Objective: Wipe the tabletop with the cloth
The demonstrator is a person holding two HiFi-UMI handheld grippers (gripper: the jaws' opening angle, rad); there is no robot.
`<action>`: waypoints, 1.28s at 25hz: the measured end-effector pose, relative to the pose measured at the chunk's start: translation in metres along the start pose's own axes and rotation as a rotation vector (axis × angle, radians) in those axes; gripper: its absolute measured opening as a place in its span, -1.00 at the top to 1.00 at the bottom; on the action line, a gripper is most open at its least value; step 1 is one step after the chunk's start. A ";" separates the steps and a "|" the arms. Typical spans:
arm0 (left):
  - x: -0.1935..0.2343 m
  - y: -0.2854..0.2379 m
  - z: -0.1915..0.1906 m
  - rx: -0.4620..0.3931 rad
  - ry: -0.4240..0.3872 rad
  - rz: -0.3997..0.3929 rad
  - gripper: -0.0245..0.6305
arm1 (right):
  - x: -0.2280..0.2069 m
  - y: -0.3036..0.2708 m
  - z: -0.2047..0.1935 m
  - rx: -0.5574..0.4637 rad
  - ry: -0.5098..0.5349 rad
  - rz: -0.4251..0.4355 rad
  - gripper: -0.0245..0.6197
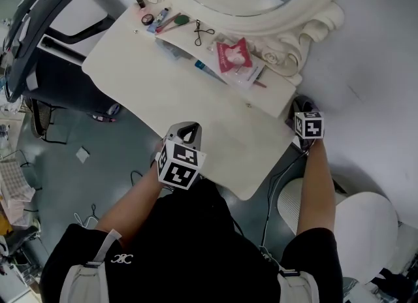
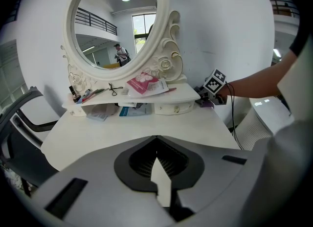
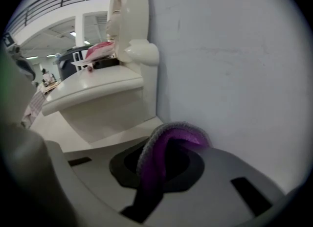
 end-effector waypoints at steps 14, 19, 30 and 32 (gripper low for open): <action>-0.008 0.012 -0.001 0.009 0.001 0.013 0.91 | 0.045 0.005 -0.010 -0.023 0.212 0.281 0.80; -0.017 0.011 0.008 -0.017 -0.023 -0.005 0.91 | 0.063 0.017 -0.025 -0.011 0.231 0.313 0.80; -0.006 0.024 0.008 -0.043 -0.021 0.010 0.91 | 0.039 0.022 -0.036 -0.057 0.089 0.154 0.80; -0.003 0.025 0.006 -0.040 -0.024 0.015 0.92 | 0.018 0.023 -0.036 -0.071 -0.005 0.107 0.80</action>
Point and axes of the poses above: the fingertips, and each gripper's own axes: y backward along the fingers, x to its left, z out of its top, the point moved 7 cm from there along y, backward along the fingers, and after that the axes turned 12 degrees about -y, right-handed, at the moved point
